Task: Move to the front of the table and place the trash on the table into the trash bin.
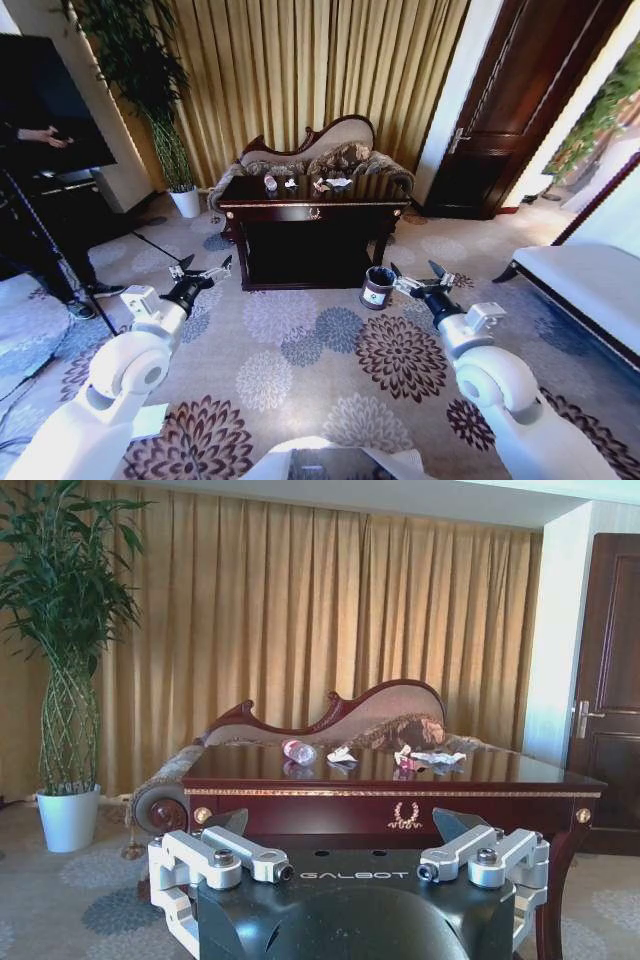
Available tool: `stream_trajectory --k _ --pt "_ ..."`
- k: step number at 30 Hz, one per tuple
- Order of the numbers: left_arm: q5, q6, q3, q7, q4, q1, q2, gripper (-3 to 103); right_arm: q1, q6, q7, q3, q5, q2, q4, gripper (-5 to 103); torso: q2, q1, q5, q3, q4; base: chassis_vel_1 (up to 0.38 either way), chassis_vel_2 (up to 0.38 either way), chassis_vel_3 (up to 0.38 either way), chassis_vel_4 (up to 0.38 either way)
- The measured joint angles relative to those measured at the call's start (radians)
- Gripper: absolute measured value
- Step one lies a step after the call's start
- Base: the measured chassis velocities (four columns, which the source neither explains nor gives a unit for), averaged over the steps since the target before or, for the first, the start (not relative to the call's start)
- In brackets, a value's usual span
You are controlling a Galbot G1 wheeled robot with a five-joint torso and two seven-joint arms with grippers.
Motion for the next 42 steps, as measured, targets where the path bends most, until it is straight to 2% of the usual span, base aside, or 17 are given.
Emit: stream_trajectory --k 15,18,20,22,23,26,27,31,32,33,34,36,39,42 --pt "0.001 -0.001 -0.001 0.000 0.000 0.002 -0.001 100 0.000 0.000 0.000 0.000 0.000 0.000 0.000 100 0.000 0.000 0.0000 0.000 -0.0001 0.000 0.000 0.000 0.000" --pt "0.014 -0.013 -0.016 0.006 -0.006 0.024 -0.019 100 -0.010 0.002 -0.003 0.004 -0.002 0.007 0.001 100 0.000 0.000 0.0000 0.000 -0.0002 0.000 0.000 0.000 0.000" --pt "0.053 -0.047 -0.055 0.024 -0.022 0.087 -0.072 100 -0.061 0.020 -0.024 0.031 -0.023 0.049 0.014 100 0.000 0.000 -0.0001 0.000 0.0005 0.000 0.000 0.000 0.000" --pt "0.097 -0.085 -0.099 0.044 -0.039 0.158 -0.130 100 -0.131 0.043 -0.052 0.065 -0.052 0.102 0.030 100 0.000 0.000 0.0000 0.000 -0.0003 0.000 0.000 0.000 0.000" --pt "0.097 -0.085 -0.099 0.044 -0.039 0.158 -0.130 100 -0.131 0.043 -0.052 0.065 -0.052 0.102 0.030 100 0.000 0.000 0.0000 0.000 -0.0003 0.000 0.000 0.000 0.000" --pt "0.159 -0.140 -0.162 0.072 -0.064 0.258 -0.212 100 -0.240 0.079 -0.098 0.120 -0.096 0.186 0.058 100 0.000 0.000 -0.0001 0.000 0.0000 0.000 0.000 0.000 0.000" --pt "0.159 -0.140 -0.162 0.072 -0.064 0.258 -0.212 100 -0.240 0.079 -0.098 0.120 -0.096 0.186 0.058 100 0.000 0.000 -0.0001 0.000 0.0000 0.000 0.000 0.000 0.000" --pt "0.242 -0.213 -0.245 0.110 -0.097 0.392 -0.323 100 -0.382 0.128 -0.156 0.191 -0.154 0.296 0.093 100 0.000 0.000 0.0000 0.000 0.0000 0.000 0.000 0.000 0.000" --pt "0.242 -0.213 -0.245 0.110 -0.097 0.392 -0.323 100 -0.382 0.128 -0.156 0.191 -0.154 0.296 0.093 100 0.000 0.000 0.0000 0.000 0.0000 0.000 0.000 0.000 0.000" --pt "0.267 -0.235 -0.271 0.121 -0.108 0.432 -0.357 100 -0.424 0.141 -0.174 0.212 -0.172 0.330 0.105 100 0.000 0.000 0.0000 0.000 -0.0001 0.000 0.000 0.000 0.000" --pt "0.288 -0.254 -0.292 0.131 -0.116 0.467 -0.386 100 -0.446 0.136 -0.184 0.216 -0.187 0.352 0.127 100 0.000 0.000 0.0000 0.000 -0.0010 0.000 0.000 0.000 0.000" --pt "0.308 -0.271 -0.312 0.140 -0.125 0.499 -0.411 100 -0.447 0.127 -0.185 0.216 -0.196 0.362 0.143 100 0.000 0.000 -0.0002 0.000 -0.0007 0.000 0.000 0.000 0.000" --pt "0.370 -0.326 -0.375 0.168 -0.150 0.600 -0.495 100 -0.417 0.107 -0.176 0.201 -0.200 0.363 0.156 100 0.000 0.000 0.0001 0.000 0.0009 0.000 0.000 0.000 0.000" --pt "0.387 -0.340 -0.391 0.176 -0.157 0.625 -0.516 100 -0.398 0.098 -0.165 0.189 -0.196 0.356 0.159 100 0.000 0.000 0.0004 0.000 0.0004 0.000 0.000 0.000 0.000"
